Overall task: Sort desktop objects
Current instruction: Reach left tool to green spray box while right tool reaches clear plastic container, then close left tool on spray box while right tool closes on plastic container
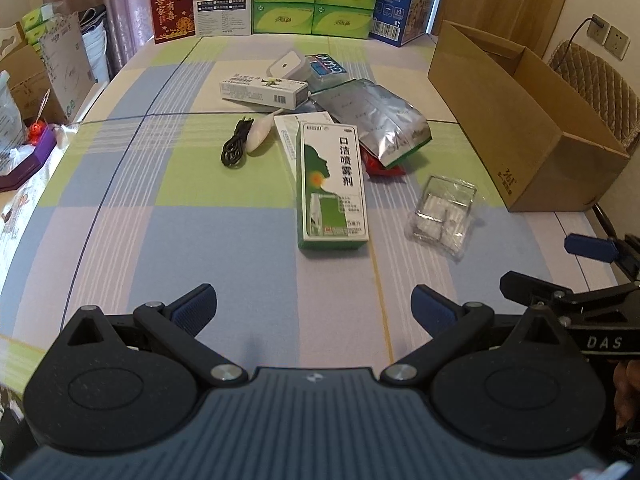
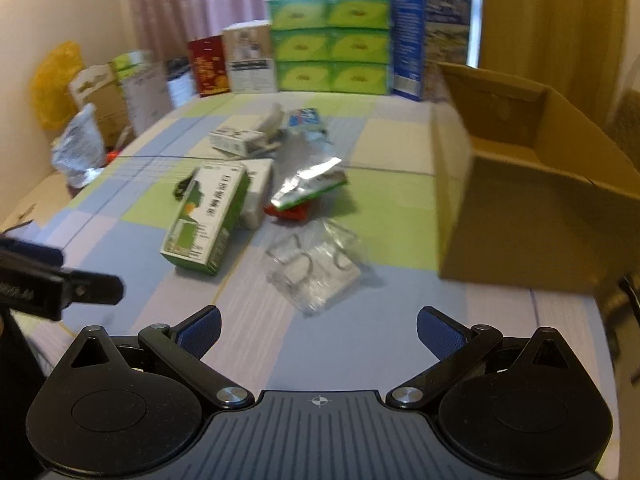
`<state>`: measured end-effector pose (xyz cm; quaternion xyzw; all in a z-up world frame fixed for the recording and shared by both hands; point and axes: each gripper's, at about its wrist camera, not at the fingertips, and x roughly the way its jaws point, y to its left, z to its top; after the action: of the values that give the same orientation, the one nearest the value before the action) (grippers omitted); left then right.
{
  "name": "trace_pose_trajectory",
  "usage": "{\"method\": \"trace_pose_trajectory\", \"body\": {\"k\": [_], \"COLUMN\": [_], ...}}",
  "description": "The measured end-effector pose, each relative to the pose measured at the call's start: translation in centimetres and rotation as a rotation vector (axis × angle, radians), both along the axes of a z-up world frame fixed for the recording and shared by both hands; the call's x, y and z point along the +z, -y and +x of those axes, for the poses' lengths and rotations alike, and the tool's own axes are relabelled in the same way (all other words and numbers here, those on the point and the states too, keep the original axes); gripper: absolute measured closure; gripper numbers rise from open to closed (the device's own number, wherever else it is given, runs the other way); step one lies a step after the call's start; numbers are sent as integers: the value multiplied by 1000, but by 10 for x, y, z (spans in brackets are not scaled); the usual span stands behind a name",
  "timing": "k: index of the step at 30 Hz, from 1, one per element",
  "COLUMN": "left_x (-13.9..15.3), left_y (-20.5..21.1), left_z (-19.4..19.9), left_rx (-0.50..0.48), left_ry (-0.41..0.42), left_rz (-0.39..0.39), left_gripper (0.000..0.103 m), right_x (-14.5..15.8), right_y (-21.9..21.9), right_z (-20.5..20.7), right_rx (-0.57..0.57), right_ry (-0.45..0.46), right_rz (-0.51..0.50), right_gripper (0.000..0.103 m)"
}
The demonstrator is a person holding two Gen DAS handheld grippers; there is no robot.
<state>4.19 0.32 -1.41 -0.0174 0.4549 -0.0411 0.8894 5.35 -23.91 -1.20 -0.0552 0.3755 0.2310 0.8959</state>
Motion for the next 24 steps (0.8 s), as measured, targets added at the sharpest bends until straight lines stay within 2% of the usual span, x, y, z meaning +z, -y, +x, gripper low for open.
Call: {"method": "trace_pose_trajectory", "body": {"k": [5,18,20,24], "left_x": [-7,-27,-30,-36], "left_y": [0,6,5,5], "left_z": [23,73,78,85], "left_rx": [-41,-122,-123,-130], "left_ry": [3,6,8,5], "left_rz": [12,2,-4,-11], "left_gripper": [1,1,1,1], "right_x": [-8,-50,-54,-60], "right_y": [-14,-40,-42,-46], "right_z": [19,74,80,88], "right_rx": [88,203,208,218], "right_ry": [55,82,78,61], "right_rz": [-56,-142,-150,-144], "right_gripper": [2,2,4,13]}}
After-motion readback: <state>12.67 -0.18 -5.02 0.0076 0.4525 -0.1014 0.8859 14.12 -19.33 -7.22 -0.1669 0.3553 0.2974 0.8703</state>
